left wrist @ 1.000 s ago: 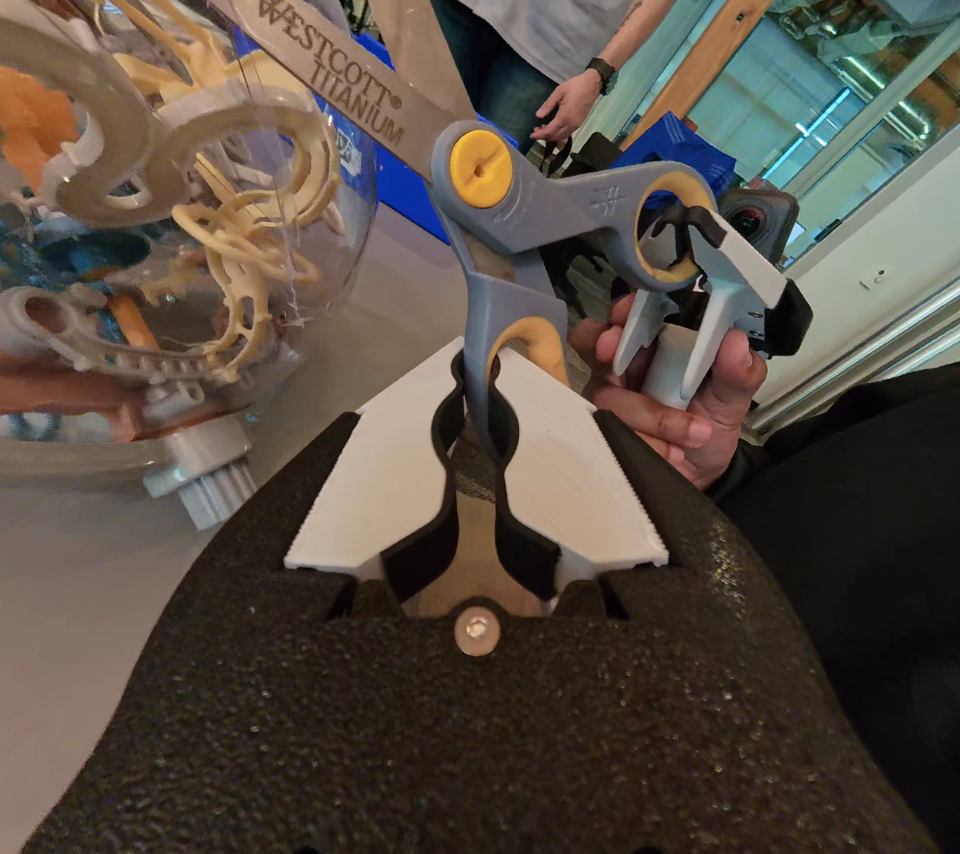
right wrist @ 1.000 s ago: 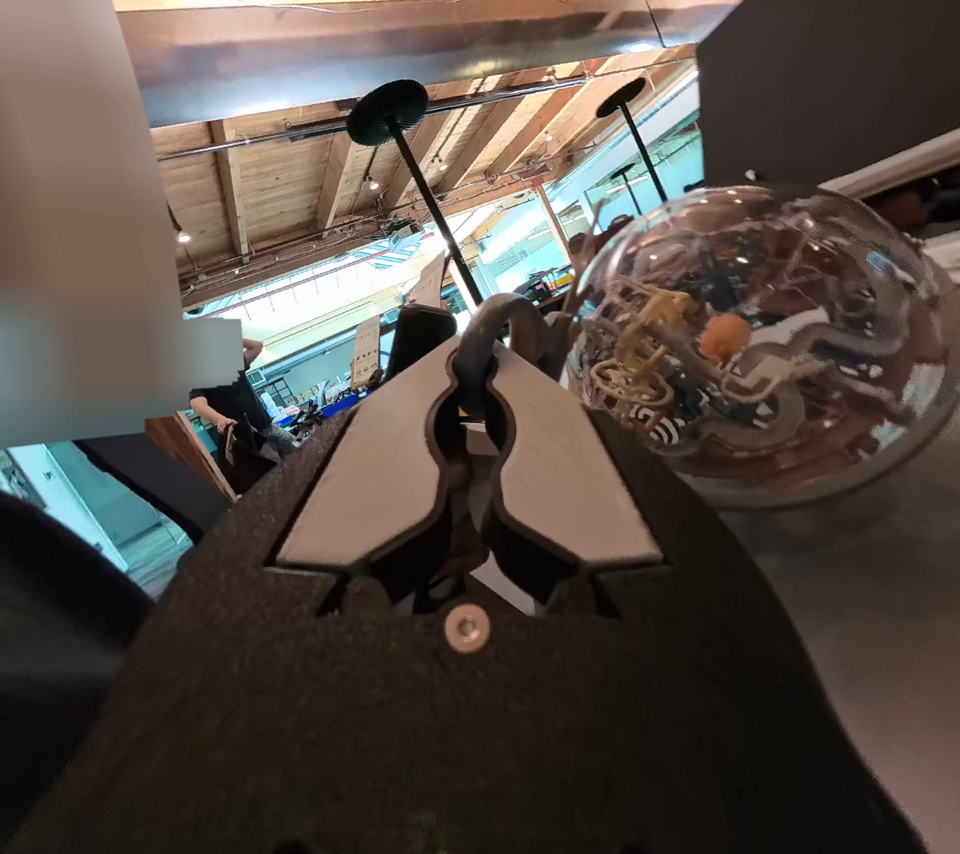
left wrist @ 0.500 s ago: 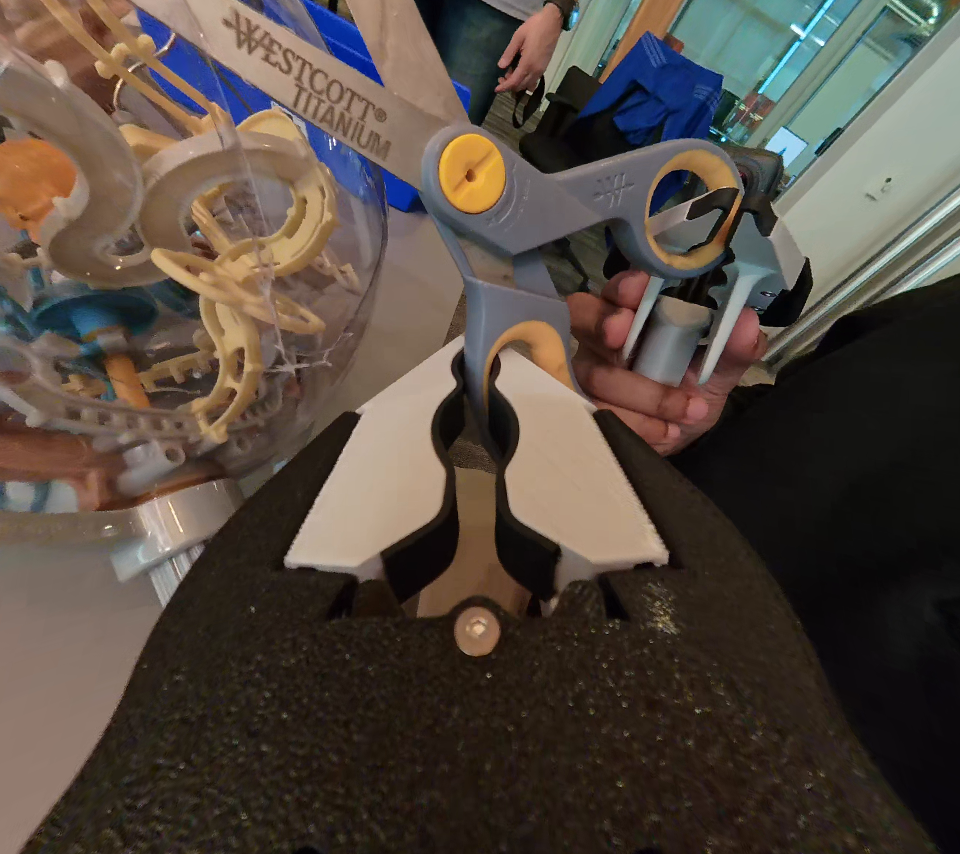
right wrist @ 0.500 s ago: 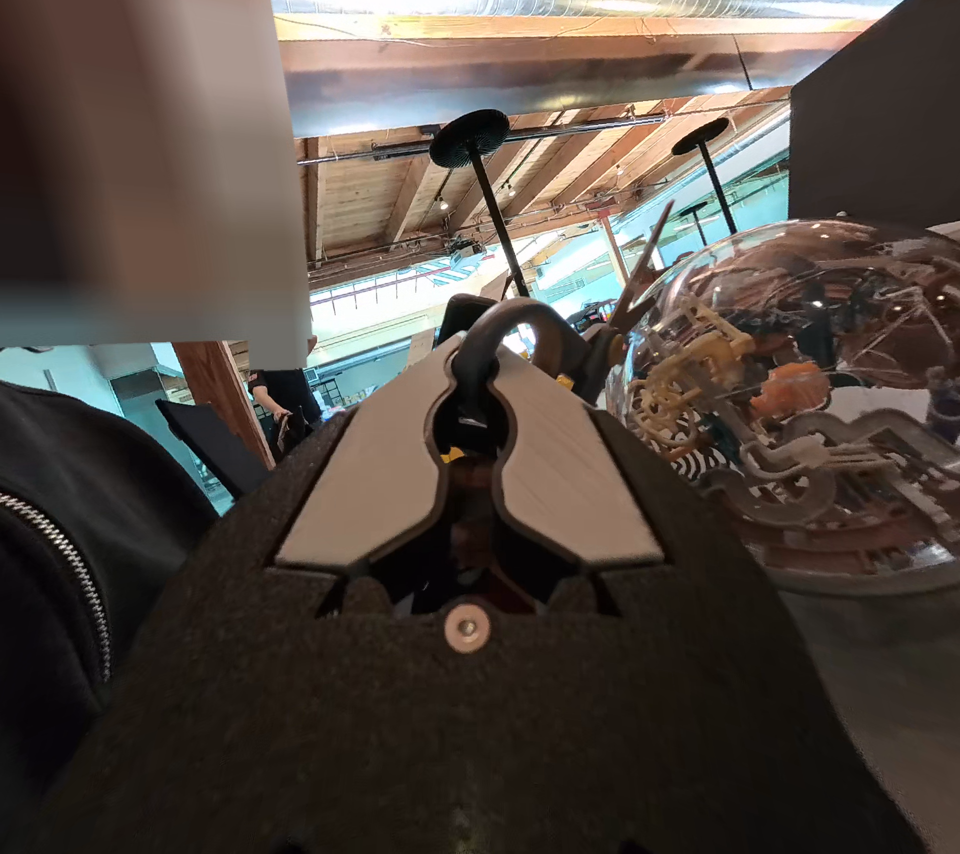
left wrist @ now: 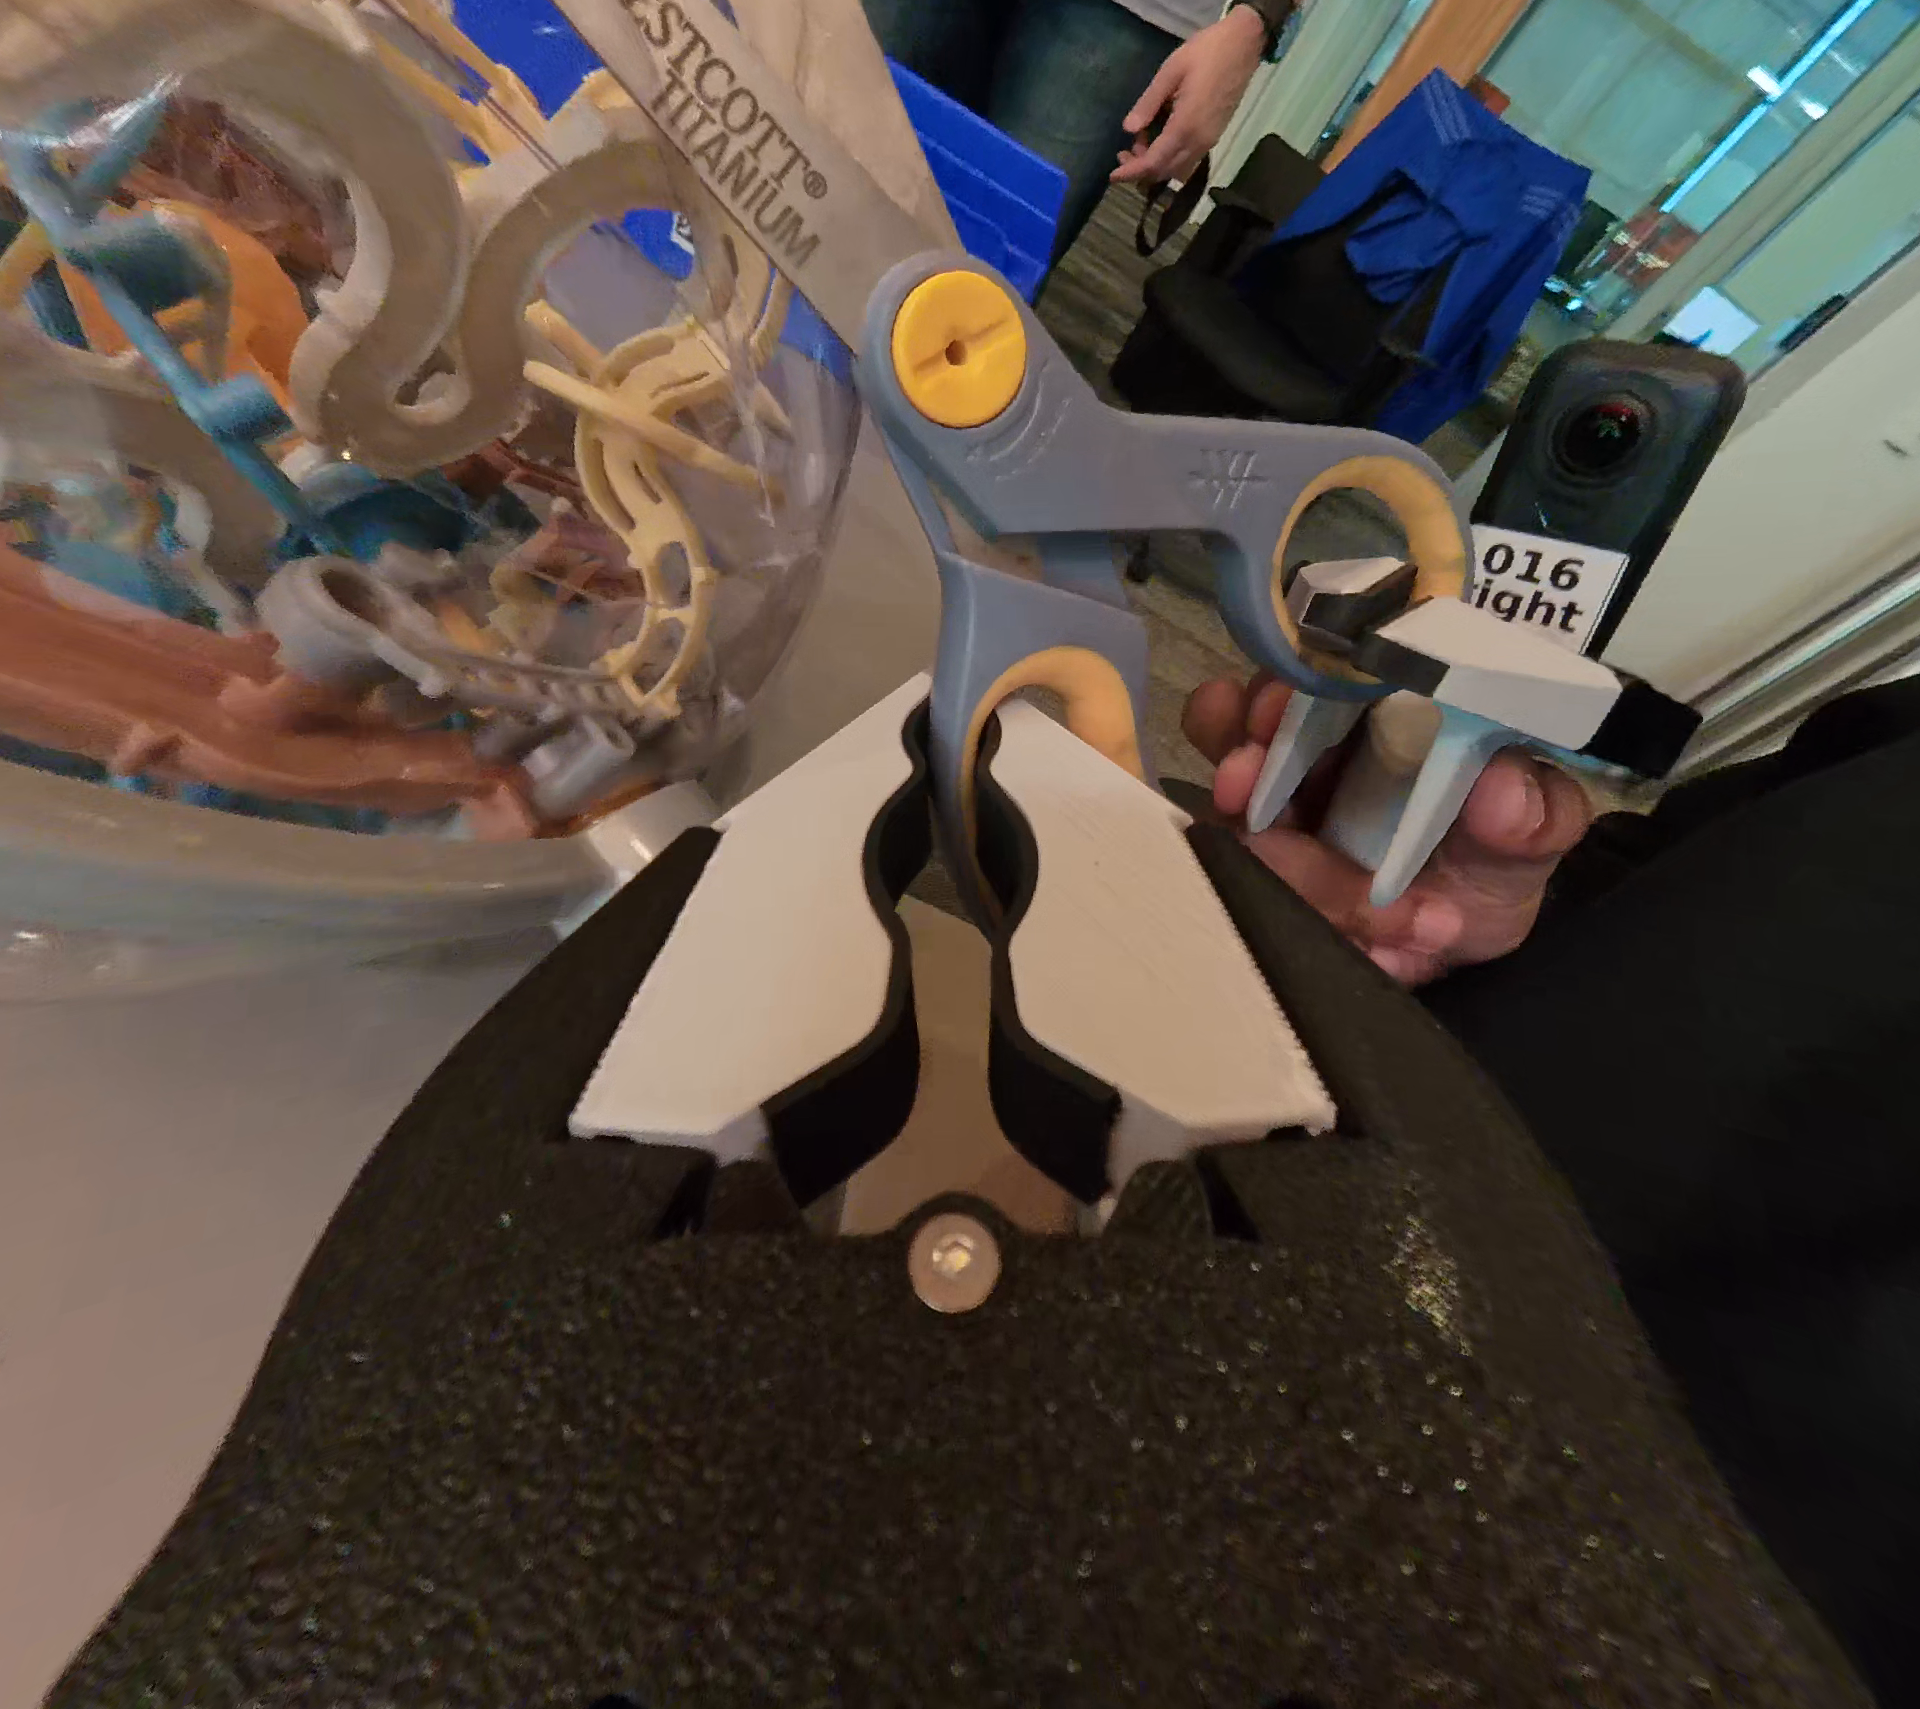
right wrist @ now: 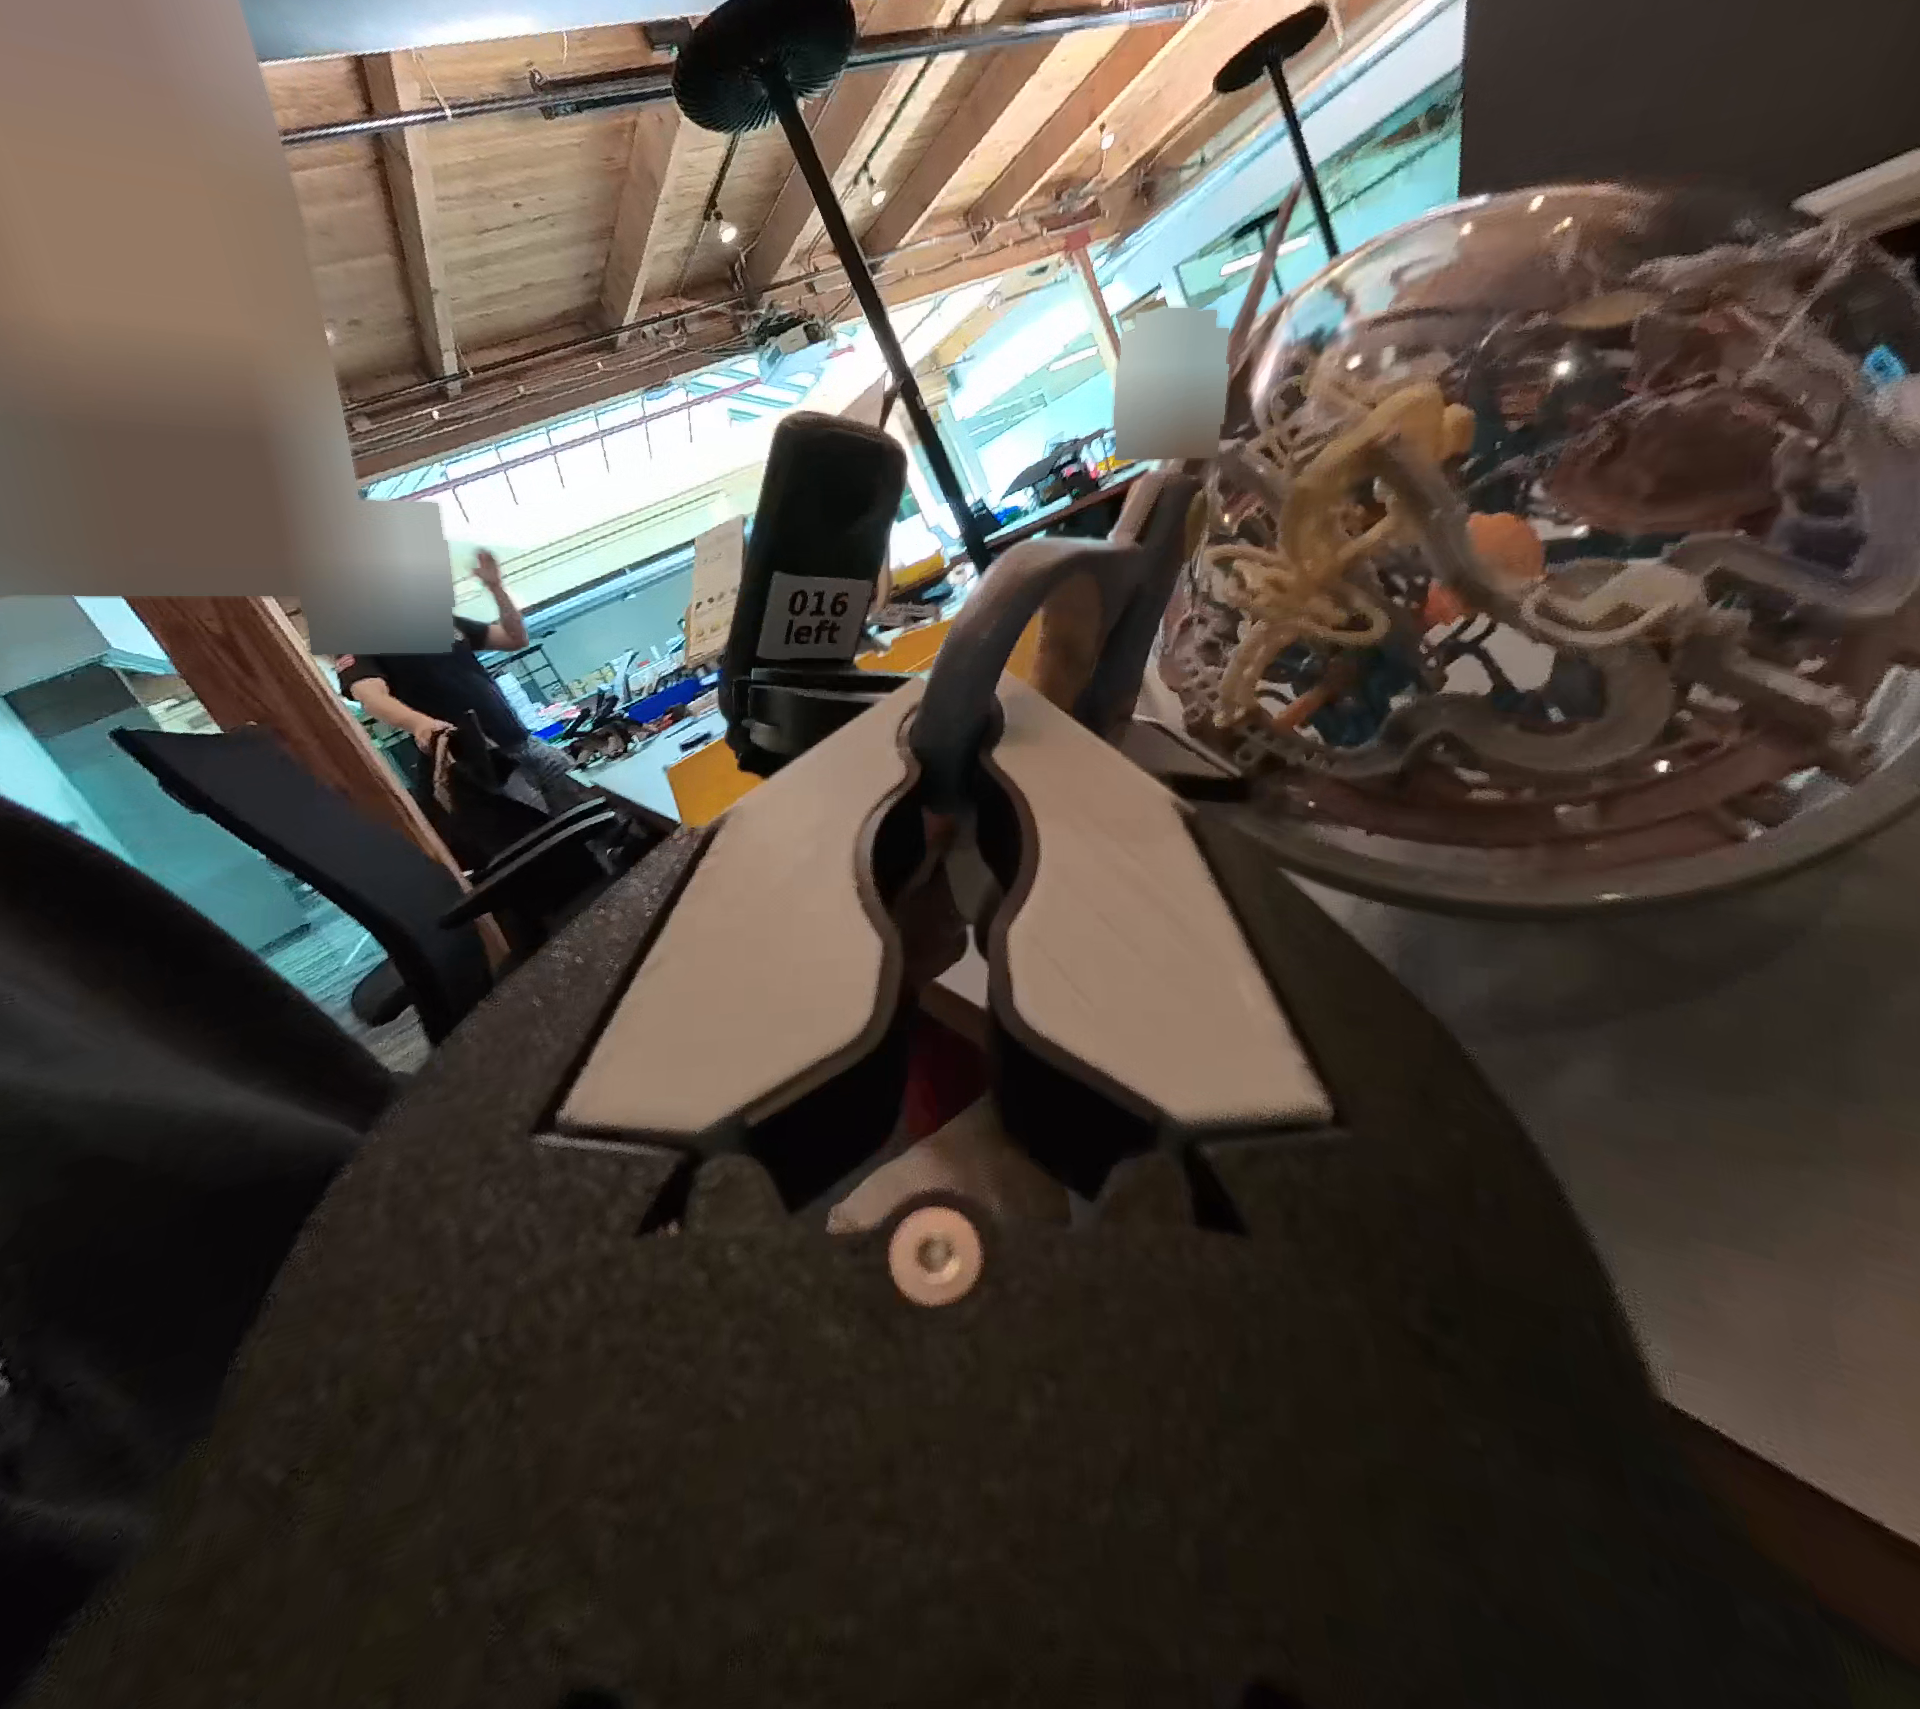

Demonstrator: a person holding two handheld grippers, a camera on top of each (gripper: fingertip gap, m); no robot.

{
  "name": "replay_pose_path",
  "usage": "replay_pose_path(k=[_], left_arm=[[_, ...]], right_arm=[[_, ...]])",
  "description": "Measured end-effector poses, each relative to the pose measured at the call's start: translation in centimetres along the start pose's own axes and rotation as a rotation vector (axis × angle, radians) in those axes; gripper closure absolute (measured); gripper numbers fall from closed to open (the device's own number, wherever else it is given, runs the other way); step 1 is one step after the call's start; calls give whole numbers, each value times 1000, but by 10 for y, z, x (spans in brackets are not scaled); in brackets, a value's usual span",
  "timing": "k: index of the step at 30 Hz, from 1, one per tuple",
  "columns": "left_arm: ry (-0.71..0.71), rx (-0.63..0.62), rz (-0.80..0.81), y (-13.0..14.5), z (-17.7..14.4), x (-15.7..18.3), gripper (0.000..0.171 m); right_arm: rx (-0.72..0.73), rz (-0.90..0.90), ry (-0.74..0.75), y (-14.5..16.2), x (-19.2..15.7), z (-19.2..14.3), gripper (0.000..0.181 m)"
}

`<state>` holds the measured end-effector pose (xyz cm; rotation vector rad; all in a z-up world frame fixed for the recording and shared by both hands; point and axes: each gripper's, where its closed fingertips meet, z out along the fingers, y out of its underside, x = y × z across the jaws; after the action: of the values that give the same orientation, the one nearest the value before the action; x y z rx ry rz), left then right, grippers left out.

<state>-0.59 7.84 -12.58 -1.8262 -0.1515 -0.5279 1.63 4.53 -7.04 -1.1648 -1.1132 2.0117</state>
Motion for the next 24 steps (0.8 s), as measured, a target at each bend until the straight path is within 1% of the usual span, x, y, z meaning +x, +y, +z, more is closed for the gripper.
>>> replay_pose_path(k=[4,8,13,14,15,16,17,18,20,22,23,24], left_arm=[[-5,-9,9,0,-2,-3,171],[2,3,-1,-1,-1,-3,171],[8,7,1,1,-2,-1,171],[8,9,2,2,-2,-1,171],[11,18,-5,1,-2,-1,171],[14,28,-16,1,-2,-1,171],[17,36,-26,0,-3,-2,171],[19,45,-34,-1,-4,-3,171],[18,64,-49,-2,-6,-6,171],[26,74,-59,-4,-7,-6,171],[19,69,-56,-3,-7,-7,171],[14,65,-49,-1,-6,-8,171]], right_arm=[[-59,-7,-2,2,1,3,181],[-64,12,-7,1,1,3,181],[-68,-9,-25,2,0,1,181],[-64,-17,-42,1,-1,0,177],[-49,-37,-59,0,-3,-1,167],[-30,-62,-60,-1,-4,-2,159],[-10,-85,-45,-2,-2,-4,156],[19,-101,-19,-5,2,-7,152],[91,-138,45,-8,12,-15,152],[151,-155,123,-5,26,-23,148],[147,-140,151,1,33,-23,142],[112,-118,158,10,37,-20,139]])
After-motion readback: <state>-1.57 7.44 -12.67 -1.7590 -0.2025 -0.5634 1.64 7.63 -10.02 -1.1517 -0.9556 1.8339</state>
